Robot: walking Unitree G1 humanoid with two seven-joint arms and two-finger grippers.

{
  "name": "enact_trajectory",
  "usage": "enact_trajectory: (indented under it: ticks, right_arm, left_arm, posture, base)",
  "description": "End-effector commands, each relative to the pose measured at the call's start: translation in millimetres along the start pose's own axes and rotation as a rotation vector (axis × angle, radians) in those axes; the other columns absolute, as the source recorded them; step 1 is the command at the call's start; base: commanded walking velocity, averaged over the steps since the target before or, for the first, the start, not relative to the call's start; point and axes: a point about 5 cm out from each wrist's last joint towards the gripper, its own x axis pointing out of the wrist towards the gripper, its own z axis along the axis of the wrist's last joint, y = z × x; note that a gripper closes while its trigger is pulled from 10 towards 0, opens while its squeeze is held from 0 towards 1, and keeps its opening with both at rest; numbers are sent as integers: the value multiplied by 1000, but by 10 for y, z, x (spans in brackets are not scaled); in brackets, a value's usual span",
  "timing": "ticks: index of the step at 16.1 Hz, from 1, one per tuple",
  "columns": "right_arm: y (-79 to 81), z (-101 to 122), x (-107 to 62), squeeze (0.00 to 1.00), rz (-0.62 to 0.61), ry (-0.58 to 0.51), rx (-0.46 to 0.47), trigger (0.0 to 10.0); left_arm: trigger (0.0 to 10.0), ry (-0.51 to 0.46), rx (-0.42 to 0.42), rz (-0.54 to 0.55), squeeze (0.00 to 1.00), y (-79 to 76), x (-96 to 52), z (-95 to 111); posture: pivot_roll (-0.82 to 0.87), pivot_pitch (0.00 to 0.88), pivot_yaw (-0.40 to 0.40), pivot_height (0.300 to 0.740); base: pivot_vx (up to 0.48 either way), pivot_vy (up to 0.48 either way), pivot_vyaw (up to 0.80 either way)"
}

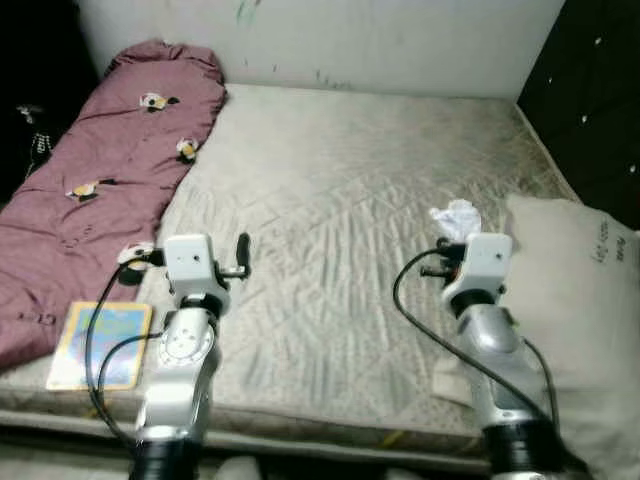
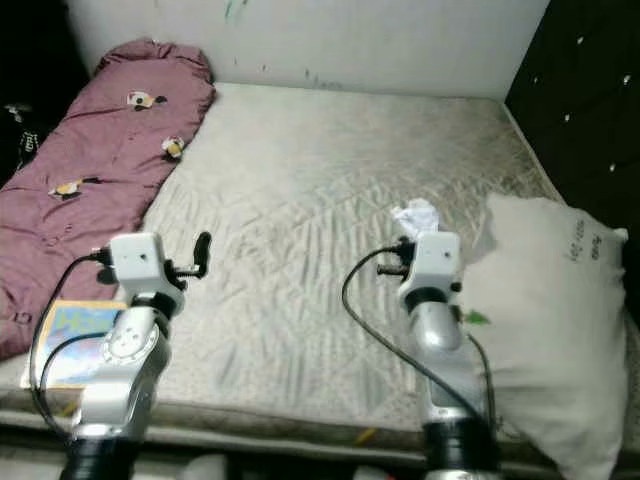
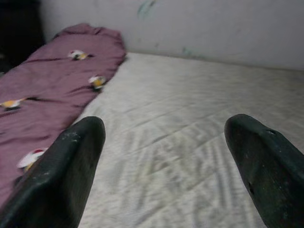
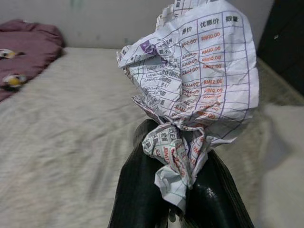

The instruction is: Clean up the room

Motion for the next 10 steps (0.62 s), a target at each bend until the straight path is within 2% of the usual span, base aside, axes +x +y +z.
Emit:
enact_trajectory:
  ticks: [1, 10]
  right_arm:
    - [48, 56, 30, 0, 25, -18, -8, 10000]
    - [73, 49, 55, 0, 40, -16, -11, 10000]
  left_arm:
    - [10000, -8, -6, 2, 0, 21, 12, 22]
    - [10000, -30, -31, -33, 0, -19, 20, 58]
  posture:
    - [-13, 0, -21, 740]
    - [-10, 0, -26, 740]
  base:
    - [0, 480, 0]
    - [0, 476, 0]
